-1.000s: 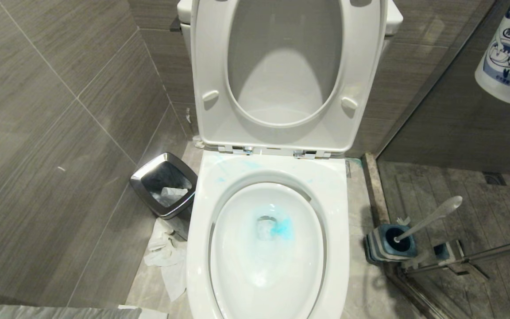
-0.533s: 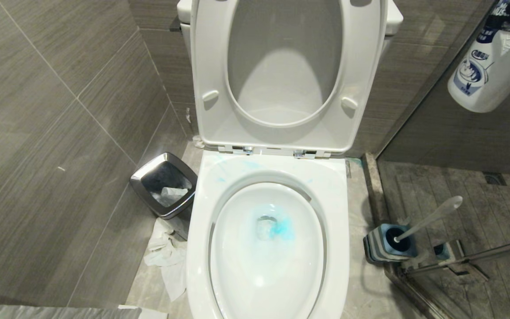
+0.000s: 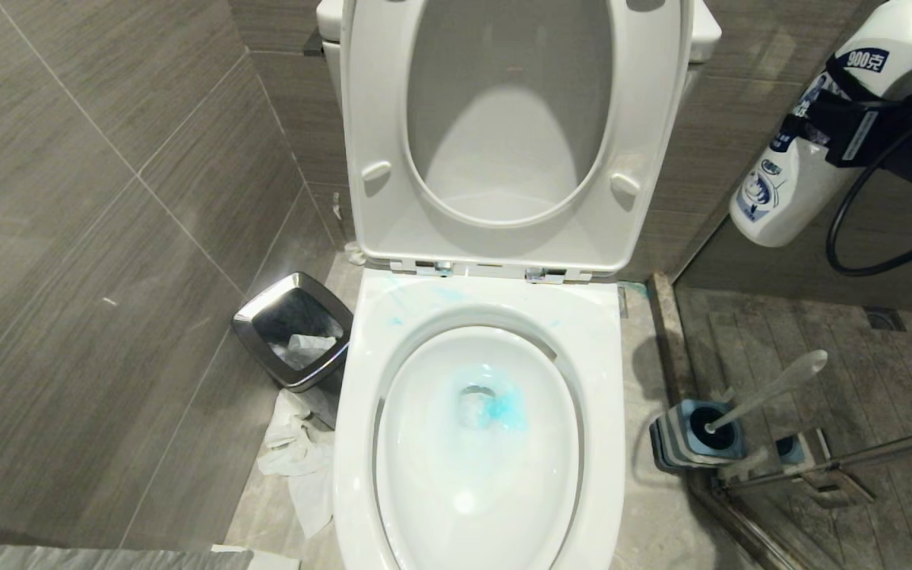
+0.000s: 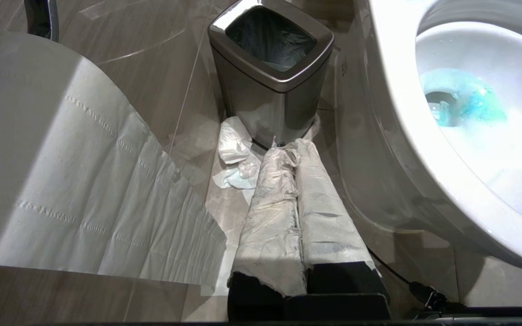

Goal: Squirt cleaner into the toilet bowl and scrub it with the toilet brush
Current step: Place the cleaning agent on the floor

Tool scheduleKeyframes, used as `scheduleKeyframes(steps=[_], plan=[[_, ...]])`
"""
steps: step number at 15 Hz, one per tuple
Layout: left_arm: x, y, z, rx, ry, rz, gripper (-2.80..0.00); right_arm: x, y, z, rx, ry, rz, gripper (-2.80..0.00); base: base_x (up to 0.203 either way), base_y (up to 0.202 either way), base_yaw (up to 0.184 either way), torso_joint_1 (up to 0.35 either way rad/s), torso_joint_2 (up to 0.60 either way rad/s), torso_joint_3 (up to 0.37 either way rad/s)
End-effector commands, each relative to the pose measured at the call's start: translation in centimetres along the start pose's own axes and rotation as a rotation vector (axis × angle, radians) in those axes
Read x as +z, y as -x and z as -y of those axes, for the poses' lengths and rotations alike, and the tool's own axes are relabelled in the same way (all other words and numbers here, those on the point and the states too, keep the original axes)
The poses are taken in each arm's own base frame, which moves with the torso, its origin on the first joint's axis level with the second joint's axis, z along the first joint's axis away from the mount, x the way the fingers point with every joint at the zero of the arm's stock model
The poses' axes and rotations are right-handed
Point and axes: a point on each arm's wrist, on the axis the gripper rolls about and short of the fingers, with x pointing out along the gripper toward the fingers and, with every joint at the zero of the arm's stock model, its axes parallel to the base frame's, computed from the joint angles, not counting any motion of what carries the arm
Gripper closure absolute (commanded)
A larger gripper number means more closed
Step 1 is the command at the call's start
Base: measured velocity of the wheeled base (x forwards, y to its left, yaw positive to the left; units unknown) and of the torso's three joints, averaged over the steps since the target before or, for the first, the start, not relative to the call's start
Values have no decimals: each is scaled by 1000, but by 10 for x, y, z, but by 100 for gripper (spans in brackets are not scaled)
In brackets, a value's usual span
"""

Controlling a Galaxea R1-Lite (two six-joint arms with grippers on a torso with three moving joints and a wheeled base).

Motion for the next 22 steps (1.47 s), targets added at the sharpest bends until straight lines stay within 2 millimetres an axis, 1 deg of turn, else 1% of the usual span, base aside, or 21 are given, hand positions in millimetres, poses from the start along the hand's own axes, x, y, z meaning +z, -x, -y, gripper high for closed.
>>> scheduleKeyframes(steps=[1, 5, 8, 10, 12, 15, 16, 19, 22], plan=[[-2, -1, 0, 2, 0, -7, 0, -23, -13, -2, 4, 2, -46, 0, 0, 0, 0, 0, 0, 0], [-2, 0, 0, 2, 0, -5, 0, -45, -19, -4, 9, 3, -94, 0, 0, 0, 0, 0, 0, 0], [-2, -1, 0, 2, -6, -7, 0, -72, -36, -5, 5, 3, -82, 0, 0, 0, 0, 0, 0, 0], [-2, -1, 0, 2, -6, -7, 0, -98, -50, -7, 5, 1, -91, 0, 0, 0, 0, 0, 0, 0], [-2, -1, 0, 2, -6, -7, 0, -131, -65, -9, 9, 2, -118, 0, 0, 0, 0, 0, 0, 0], [-2, 0, 0, -5, -9, -9, 0, -185, -87, -14, 20, 1, -131, 0, 0, 0, 0, 0, 0, 0], [-2, 0, 0, -5, -9, -9, 0, -197, -95, -15, 22, 2, -116, 0, 0, 0, 0, 0, 0, 0], [-2, -1, 0, -5, -9, -10, 0, -206, -110, -20, 41, -1, -77, 0, 0, 0, 0, 0, 0, 0], [-2, 0, 0, -5, -9, -9, 0, -221, -114, -30, 61, -4, -105, 0, 0, 0, 0, 0, 0, 0]])
